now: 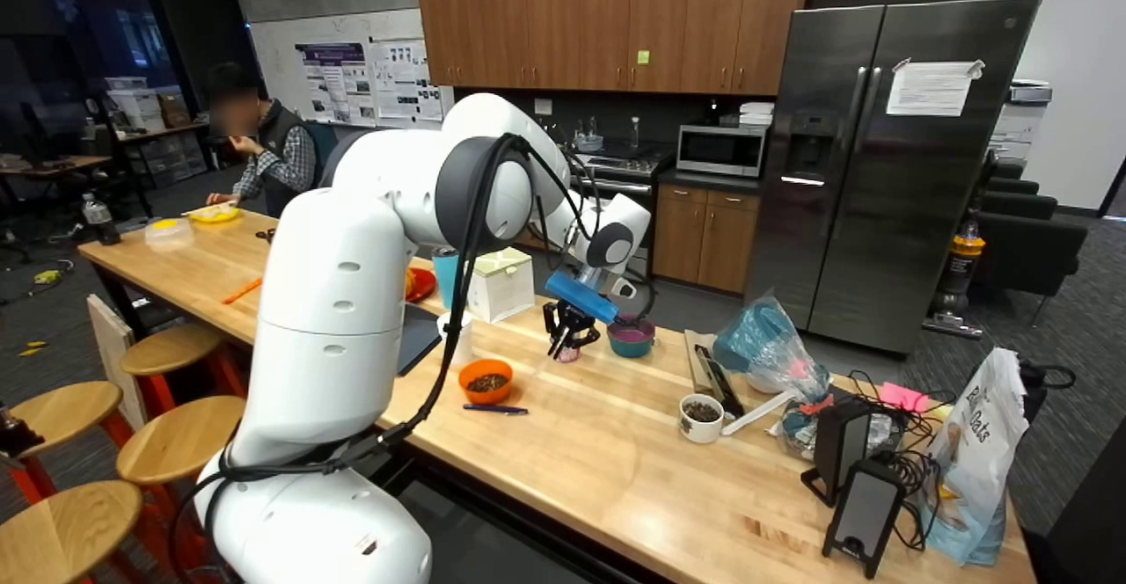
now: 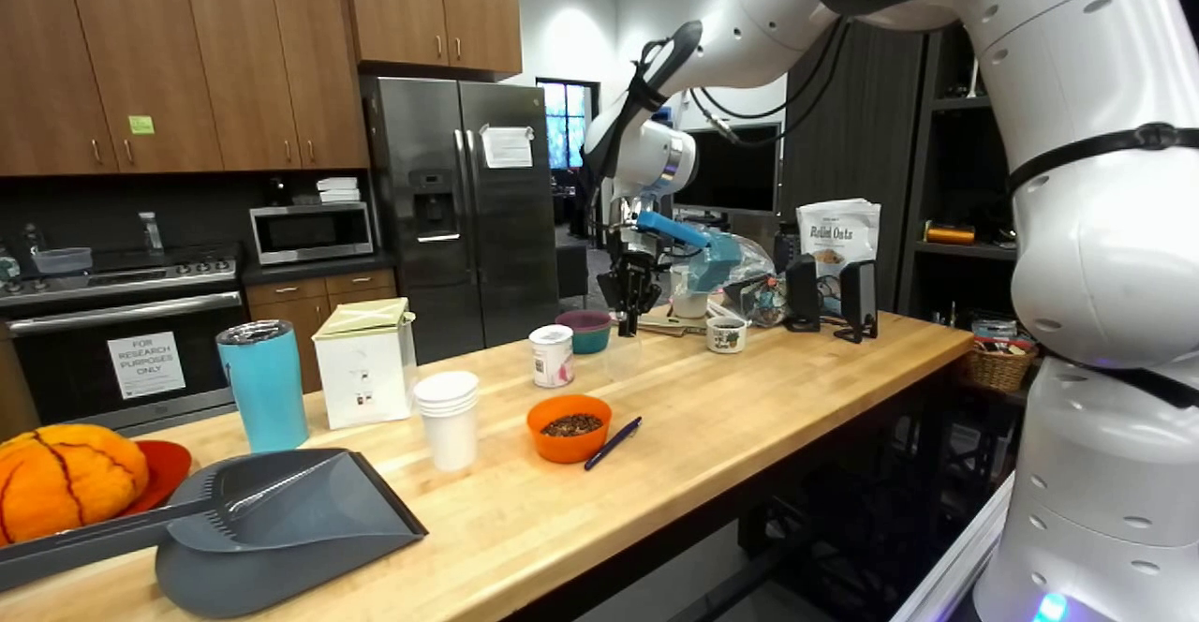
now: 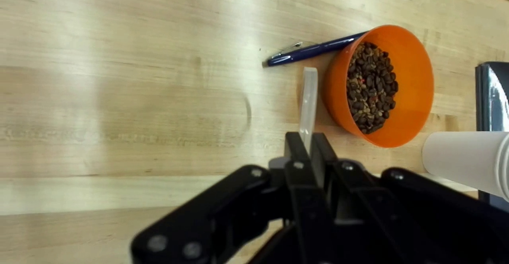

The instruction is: Remove the lid from the white can

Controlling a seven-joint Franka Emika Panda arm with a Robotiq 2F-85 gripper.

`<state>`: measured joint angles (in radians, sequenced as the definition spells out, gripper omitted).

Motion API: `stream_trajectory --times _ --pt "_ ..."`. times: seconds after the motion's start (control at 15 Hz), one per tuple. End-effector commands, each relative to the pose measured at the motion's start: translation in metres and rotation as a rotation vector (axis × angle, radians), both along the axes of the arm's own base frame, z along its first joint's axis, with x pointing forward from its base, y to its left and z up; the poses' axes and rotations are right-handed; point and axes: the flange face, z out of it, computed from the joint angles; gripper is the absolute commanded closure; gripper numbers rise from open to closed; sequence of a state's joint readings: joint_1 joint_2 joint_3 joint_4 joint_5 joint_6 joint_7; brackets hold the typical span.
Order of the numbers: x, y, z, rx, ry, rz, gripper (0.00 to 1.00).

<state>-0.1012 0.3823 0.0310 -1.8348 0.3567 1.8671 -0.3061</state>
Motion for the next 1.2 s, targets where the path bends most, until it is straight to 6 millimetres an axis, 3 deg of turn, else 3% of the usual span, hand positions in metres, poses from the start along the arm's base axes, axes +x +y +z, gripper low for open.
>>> stream_trajectory --times 0.0,0.47,1.13 --pt "0.001 -0.002 -0.005 -0.049 -0.004 0.007 0.98" --pt "0.007 -0.005 -0.021 -0.149 -0.023 0.017 0.98" --pt "0.033 0.001 -0.035 -0.102 -0.293 0.103 0.98"
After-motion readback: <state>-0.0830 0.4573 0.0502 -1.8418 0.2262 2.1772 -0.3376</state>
